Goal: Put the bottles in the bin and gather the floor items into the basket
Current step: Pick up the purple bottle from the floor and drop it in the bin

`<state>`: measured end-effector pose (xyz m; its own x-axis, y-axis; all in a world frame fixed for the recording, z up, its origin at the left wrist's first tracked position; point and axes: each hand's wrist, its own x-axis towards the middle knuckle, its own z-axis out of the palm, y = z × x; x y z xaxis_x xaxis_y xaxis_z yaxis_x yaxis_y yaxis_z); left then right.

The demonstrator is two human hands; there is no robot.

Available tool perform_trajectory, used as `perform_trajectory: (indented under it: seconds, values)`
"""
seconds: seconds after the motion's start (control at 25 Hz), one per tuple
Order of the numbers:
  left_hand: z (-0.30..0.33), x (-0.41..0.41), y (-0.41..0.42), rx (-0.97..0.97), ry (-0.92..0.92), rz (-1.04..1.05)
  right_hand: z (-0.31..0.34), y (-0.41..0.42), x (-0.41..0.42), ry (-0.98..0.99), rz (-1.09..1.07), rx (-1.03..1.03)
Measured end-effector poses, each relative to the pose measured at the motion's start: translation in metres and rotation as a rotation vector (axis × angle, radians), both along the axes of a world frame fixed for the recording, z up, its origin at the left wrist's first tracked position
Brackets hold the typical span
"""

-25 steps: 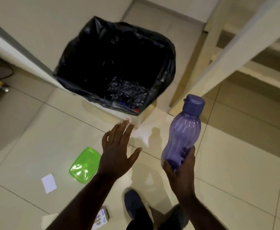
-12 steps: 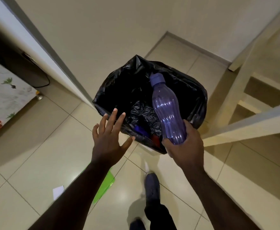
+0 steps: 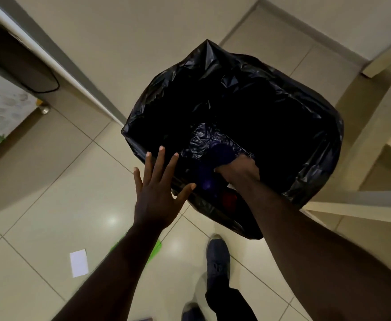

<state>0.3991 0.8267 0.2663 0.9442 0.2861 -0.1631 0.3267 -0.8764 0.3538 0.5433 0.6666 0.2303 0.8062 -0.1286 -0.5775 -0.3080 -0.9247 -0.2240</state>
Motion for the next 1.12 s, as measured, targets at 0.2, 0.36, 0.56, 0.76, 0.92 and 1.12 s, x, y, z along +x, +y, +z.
perform_trajectory:
  seconds: [0.2,0.36,0.56,0.76,0.92,1.12]
  values:
    - [-0.027,-0.003,-0.002,0.019,-0.032,0.007,-0.066,0.006,0.016,0.191,0.047,-0.038]
    - [-0.039,-0.003,-0.002,0.026,-0.112,0.009,-0.1,-0.001,0.014,0.272,-0.054,-0.061]
    - [-0.044,-0.002,-0.003,0.019,-0.145,0.027,-0.125,-0.003,0.012,0.303,0.029,-0.119]
    - [-0.046,-0.002,-0.003,0.015,-0.167,0.024,-0.135,-0.004,0.013,0.355,0.149,-0.142]
    - [-0.043,-0.003,-0.004,0.016,-0.139,0.021,-0.132,-0.005,0.017,0.415,0.289,-0.161]
    - [-0.027,-0.001,-0.003,0.059,-0.004,0.0,-0.096,-0.009,0.012,0.3,0.214,-0.08]
